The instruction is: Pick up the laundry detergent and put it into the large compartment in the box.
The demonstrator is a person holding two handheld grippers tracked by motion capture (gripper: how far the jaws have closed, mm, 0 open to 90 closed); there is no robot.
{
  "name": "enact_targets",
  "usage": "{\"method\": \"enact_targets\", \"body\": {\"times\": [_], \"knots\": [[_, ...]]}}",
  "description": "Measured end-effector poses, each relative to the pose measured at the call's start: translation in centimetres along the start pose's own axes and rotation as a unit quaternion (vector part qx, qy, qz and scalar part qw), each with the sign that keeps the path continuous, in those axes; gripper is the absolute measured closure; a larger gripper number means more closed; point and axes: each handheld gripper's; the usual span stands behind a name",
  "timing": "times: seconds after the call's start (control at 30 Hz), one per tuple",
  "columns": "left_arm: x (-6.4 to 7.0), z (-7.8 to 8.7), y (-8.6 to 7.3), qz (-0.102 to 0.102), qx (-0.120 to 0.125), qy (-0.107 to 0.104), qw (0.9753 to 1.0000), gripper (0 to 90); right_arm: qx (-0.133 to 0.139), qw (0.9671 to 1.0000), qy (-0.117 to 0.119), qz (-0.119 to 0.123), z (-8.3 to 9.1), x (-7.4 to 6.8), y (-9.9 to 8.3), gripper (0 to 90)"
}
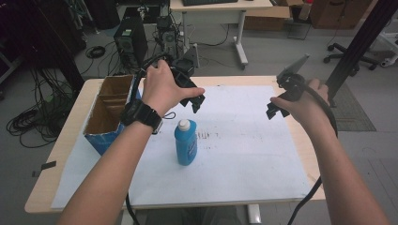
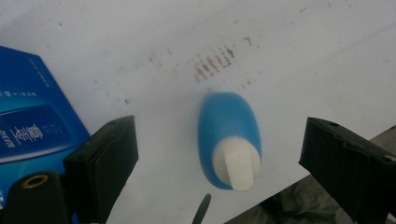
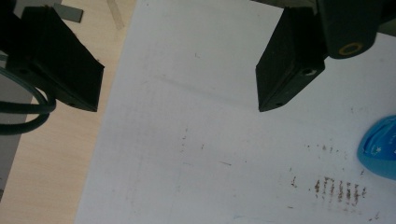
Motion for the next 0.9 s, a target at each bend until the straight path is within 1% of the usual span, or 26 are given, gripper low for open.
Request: {"method": "enact_targets", "body": {"times": [0.43, 0.6, 0.9], "knots": [[0.2, -0.8, -1.2, -0.002, -0.002, -0.005, 1.0, 11.6, 0.0, 1.0, 0.0, 0.001, 0.0, -0.4, 0.0, 15.1], [0.3, -1.1, -1.5, -0.002, -0.006, -0.003, 1.0, 11.5, 0.0, 1.0, -0.001, 0.003, 0.1, -0.5, 0.1, 15.1], [0.2, -1.5, -1.9, -0.001, -0.008, -0.004, 1.0, 11.5, 0.0, 1.0, -0.001, 0.005, 0.0, -0.5, 0.0, 15.0]]}}
Point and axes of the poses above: each handheld gripper's, and its own axes: z roughly backward along the jaws, y roughly out of its top, x roughly to its right, and after that the axes turned 5 degrees about -x, right-handed
